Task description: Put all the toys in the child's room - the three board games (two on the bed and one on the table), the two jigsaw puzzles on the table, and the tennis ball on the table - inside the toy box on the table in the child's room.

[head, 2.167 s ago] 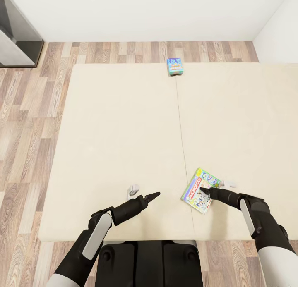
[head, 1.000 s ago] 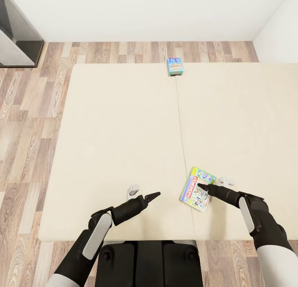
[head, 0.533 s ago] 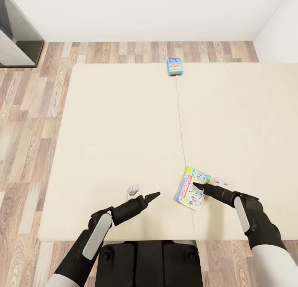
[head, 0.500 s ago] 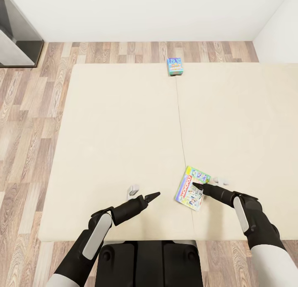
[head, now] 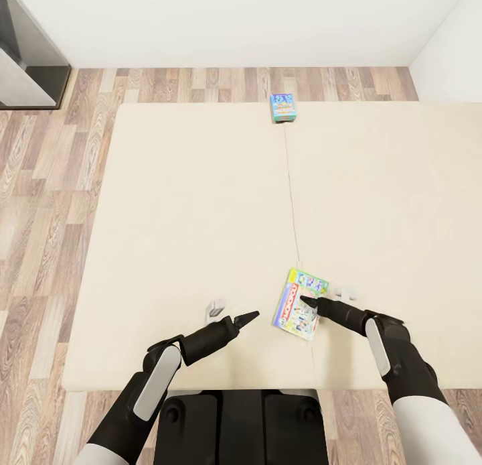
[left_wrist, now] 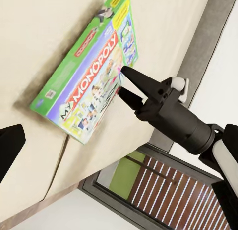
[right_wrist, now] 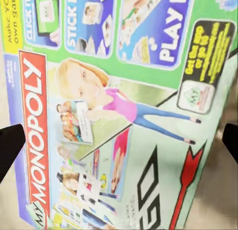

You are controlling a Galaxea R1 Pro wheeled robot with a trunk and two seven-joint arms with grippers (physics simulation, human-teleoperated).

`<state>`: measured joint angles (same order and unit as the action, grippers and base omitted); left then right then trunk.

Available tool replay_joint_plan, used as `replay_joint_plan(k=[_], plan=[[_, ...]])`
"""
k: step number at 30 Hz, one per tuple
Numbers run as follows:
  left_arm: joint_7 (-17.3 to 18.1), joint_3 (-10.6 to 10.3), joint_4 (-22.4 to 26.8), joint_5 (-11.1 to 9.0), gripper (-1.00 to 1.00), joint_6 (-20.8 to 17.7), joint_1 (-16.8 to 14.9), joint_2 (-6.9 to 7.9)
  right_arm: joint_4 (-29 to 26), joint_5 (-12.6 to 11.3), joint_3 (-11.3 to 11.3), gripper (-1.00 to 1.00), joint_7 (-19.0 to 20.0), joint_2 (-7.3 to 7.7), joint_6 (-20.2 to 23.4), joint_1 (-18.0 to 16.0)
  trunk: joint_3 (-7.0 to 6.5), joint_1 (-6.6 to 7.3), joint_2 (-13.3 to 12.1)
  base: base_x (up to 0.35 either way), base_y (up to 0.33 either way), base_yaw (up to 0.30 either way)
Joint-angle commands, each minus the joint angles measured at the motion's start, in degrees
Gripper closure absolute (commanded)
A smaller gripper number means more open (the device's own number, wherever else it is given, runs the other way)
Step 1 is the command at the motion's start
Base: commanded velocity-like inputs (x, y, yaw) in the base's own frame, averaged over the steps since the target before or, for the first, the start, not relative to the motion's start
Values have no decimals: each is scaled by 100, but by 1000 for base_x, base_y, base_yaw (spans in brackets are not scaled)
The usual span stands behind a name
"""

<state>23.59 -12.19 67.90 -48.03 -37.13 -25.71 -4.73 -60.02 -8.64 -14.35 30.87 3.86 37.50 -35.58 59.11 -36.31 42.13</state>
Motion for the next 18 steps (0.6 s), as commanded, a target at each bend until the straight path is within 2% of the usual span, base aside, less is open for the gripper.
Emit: replay_joint_plan(k=[1, 9, 18], plan=[[-3, 6, 1, -31, -100, -40, -1, -2, -3, -40, -7, -100, 2, -1, 45, -2, 3, -1, 4, 0, 0, 0], [-1, 6, 3, -31, -100, -40, 1, -2, -8, -44, 368, -100, 12, -86, 46, -2, 3, -1, 4, 0, 0, 0], [-3, 6, 4, -31, -100, -40, -1, -2, -9, -175, 531, -100, 14, -143, 47, -2, 3, -1, 4, 0, 0, 0]])
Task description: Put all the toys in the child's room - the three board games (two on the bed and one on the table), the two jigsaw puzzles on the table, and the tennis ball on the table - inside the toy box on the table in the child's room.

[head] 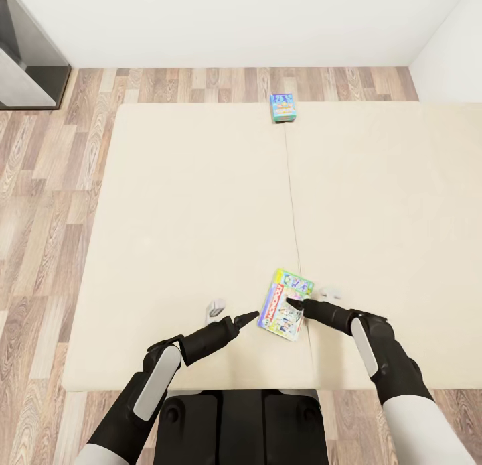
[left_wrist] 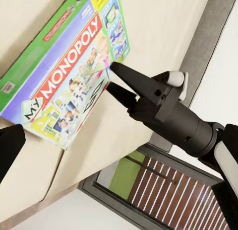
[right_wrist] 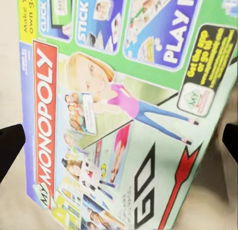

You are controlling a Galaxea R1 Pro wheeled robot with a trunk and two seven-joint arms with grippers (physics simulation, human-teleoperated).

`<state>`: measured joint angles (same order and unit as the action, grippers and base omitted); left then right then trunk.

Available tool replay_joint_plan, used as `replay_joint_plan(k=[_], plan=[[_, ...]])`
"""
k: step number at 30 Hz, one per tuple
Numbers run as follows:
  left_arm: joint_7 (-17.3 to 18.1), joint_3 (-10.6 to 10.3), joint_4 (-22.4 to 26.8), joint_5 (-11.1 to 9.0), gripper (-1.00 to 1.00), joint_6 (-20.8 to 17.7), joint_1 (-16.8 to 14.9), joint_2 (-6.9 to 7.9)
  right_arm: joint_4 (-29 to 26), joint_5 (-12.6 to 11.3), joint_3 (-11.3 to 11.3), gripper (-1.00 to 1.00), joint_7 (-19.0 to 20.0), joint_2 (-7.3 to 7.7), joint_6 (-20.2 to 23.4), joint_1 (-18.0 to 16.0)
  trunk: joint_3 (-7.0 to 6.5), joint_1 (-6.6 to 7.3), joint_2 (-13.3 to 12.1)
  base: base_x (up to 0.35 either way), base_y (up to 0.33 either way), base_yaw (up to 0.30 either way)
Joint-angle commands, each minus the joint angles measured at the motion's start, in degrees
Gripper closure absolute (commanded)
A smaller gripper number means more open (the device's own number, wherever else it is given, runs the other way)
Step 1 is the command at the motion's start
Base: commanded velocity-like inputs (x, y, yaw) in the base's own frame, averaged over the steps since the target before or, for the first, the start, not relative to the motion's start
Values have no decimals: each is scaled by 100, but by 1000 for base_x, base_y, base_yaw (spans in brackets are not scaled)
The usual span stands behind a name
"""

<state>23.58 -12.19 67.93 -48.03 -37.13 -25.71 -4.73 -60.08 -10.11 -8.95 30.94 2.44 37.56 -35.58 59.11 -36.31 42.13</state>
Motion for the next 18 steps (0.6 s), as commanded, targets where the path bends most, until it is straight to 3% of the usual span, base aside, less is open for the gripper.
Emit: replay_joint_plan(k=[1, 8, 18], plan=[[-3, 6, 1, -31, -100, -40, -2, -2, -3, -56, 3, -100, 7, -21, 41, -2, 3, -1, 4, 0, 0, 0], [0, 6, 7, -31, -100, -40, -2, -2, -9, -136, 36, -100, 6, -146, 41, -2, 3, -1, 4, 0, 0, 0], [4, 6, 10, -31, -100, -40, -3, -2, -10, -167, 54, -100, 3, -211, 41, -2, 3, -1, 4, 0, 0, 0]])
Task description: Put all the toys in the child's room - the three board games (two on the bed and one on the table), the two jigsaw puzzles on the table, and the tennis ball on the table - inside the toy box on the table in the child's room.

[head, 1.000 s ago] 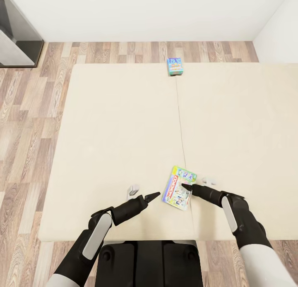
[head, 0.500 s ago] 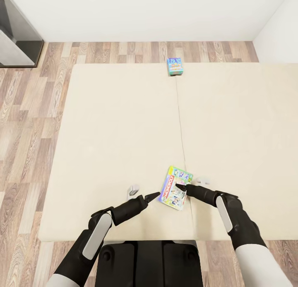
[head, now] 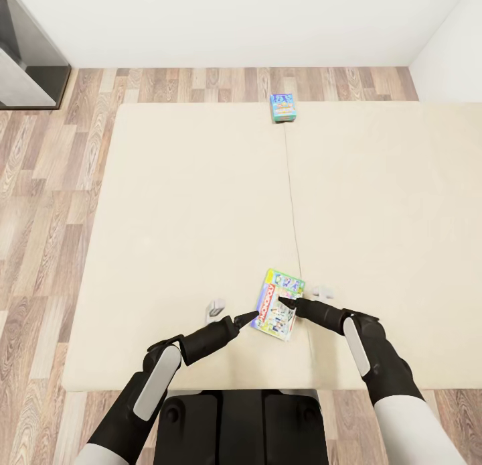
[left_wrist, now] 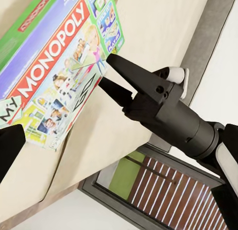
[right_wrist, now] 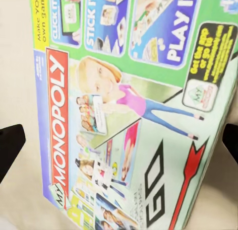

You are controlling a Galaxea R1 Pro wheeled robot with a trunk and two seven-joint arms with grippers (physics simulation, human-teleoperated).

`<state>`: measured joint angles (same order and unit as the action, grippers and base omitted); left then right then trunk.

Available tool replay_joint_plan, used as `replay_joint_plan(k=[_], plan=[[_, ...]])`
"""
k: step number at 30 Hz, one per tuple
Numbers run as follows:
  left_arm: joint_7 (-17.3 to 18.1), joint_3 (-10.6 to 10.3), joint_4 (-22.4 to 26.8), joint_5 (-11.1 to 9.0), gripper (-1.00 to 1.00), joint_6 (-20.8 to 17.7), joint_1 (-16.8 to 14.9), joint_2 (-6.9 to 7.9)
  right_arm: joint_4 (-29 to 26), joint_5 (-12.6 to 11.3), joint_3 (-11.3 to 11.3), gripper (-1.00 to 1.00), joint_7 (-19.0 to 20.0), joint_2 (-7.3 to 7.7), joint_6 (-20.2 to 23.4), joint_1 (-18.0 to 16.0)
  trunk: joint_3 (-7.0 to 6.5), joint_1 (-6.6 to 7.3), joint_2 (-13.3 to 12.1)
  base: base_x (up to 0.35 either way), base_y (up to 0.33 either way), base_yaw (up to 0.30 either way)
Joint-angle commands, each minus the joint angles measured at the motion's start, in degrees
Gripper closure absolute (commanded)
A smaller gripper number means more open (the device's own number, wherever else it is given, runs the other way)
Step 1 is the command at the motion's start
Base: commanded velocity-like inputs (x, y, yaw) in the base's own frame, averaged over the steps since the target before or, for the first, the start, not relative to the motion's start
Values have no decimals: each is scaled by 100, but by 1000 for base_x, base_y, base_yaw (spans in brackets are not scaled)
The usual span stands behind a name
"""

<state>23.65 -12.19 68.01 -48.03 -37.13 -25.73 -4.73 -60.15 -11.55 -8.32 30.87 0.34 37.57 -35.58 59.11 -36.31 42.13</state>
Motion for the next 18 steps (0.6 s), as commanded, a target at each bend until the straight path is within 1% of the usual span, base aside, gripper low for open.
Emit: replay_joint_plan(k=[1, 18], plan=[[-2, 6, 1, -31, -100, -40, -1, -2, -3, -24, -9, -100, 10, -1, 40, -2, 3, -1, 4, 0, 0, 0], [-1, 6, 11, -31, -100, -40, 1, -2, -5, -31, -4, -100, 13, -15, 40, -2, 3, -1, 4, 0, 0, 0]])
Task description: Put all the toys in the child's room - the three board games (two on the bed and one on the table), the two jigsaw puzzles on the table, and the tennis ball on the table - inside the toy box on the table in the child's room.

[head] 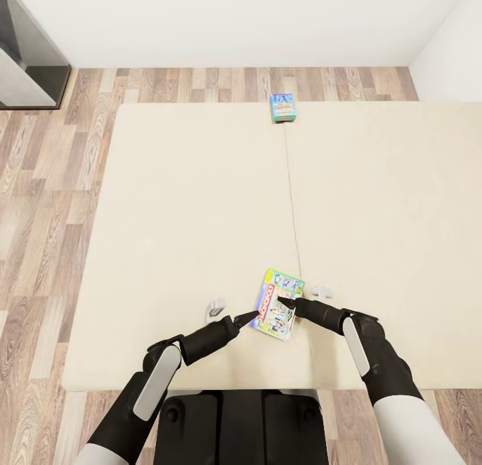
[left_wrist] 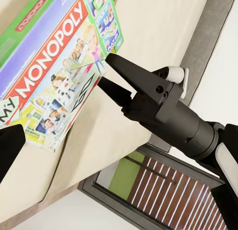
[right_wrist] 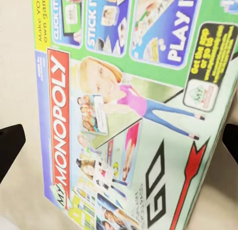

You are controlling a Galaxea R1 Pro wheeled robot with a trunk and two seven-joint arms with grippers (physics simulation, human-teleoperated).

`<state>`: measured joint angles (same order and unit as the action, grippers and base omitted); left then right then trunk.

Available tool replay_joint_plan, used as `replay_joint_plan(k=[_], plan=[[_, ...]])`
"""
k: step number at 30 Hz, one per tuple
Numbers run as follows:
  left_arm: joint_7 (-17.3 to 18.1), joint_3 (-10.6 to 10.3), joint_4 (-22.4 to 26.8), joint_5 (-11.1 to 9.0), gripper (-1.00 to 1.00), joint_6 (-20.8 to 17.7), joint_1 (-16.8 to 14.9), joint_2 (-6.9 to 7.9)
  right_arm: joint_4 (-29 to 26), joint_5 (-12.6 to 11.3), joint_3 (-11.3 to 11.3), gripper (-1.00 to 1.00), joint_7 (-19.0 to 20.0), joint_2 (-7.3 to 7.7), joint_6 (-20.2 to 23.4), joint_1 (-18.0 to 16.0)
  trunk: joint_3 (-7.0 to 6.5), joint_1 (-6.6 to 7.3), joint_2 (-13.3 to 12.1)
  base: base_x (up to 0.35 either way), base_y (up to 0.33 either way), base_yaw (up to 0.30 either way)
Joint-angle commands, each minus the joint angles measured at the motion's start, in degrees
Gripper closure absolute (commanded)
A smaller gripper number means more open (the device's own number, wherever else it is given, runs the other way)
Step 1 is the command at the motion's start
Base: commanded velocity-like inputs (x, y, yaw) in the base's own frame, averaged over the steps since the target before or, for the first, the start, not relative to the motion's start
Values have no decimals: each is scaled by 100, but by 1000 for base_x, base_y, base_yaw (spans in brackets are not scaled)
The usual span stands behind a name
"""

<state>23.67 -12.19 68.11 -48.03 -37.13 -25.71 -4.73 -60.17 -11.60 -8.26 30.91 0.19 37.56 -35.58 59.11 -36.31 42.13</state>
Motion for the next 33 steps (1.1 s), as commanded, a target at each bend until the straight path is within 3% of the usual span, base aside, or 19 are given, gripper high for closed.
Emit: replay_joint_plan(k=[1, 20, 33], plan=[[-2, 6, 1, -31, -100, -40, -1, -2, -3, -26, -9, -100, 9, -1, 40, -2, 3, -1, 4, 0, 0, 0], [-2, 6, 1, -31, -100, -43, -4, -2, -3, -27, -10, -100, 11, -2, 40, -2, 3, -1, 4, 0, 10, 0], [-2, 6, 0, -31, -100, -43, -2, -2, -3, -27, -9, -100, 10, -2, 40, -2, 3, -1, 4, 0, 197, 0]])
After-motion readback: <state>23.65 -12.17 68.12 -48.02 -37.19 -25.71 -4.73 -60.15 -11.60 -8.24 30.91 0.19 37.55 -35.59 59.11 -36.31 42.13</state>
